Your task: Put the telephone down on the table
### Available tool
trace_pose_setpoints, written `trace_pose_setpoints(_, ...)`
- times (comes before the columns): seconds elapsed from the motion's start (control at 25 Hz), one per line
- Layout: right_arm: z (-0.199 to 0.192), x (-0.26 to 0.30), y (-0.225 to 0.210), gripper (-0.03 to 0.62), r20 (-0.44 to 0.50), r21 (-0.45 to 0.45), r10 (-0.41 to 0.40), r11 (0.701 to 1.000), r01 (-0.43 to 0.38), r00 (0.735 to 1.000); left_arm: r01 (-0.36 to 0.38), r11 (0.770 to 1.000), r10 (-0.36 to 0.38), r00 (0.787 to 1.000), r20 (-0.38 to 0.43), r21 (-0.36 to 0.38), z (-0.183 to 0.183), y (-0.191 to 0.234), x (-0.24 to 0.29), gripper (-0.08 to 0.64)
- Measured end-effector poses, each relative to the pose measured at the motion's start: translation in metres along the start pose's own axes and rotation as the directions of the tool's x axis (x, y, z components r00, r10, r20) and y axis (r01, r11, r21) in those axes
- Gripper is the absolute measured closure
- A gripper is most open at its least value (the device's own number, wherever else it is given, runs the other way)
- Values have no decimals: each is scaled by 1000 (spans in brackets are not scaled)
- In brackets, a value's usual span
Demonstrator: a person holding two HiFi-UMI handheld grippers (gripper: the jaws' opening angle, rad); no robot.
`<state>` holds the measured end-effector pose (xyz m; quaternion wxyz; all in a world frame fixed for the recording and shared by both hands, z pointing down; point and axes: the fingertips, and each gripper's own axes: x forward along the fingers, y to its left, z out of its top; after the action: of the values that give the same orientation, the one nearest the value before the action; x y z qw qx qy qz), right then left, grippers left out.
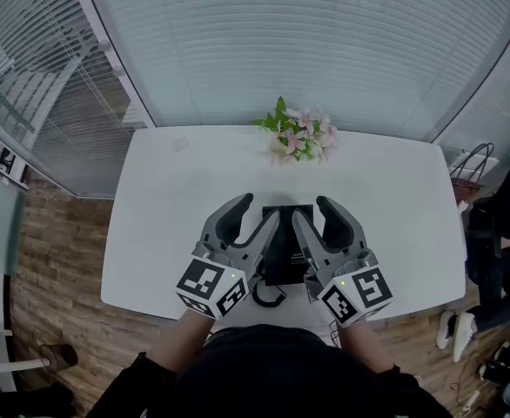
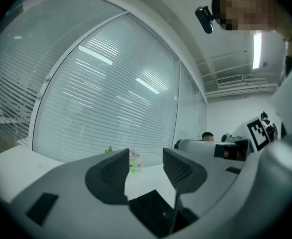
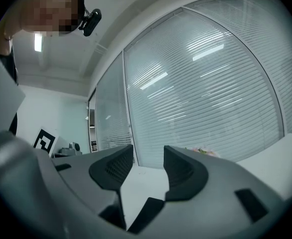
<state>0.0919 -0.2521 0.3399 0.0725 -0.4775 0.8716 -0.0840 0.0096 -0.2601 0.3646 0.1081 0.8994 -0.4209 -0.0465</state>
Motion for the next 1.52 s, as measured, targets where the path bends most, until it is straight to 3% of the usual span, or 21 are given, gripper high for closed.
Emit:
trace_pose_setpoints(0.72, 11, -3, 11, 509, 30, -52, 8, 999, -6, 1000, 17, 999, -20, 999, 50, 43, 16, -8, -6, 456)
trace_pose_setpoints(1.52, 14, -7, 20, 575, 45, -76, -5, 997, 8, 999, -1, 999, -2, 998, 61, 49, 20, -9, -14, 528)
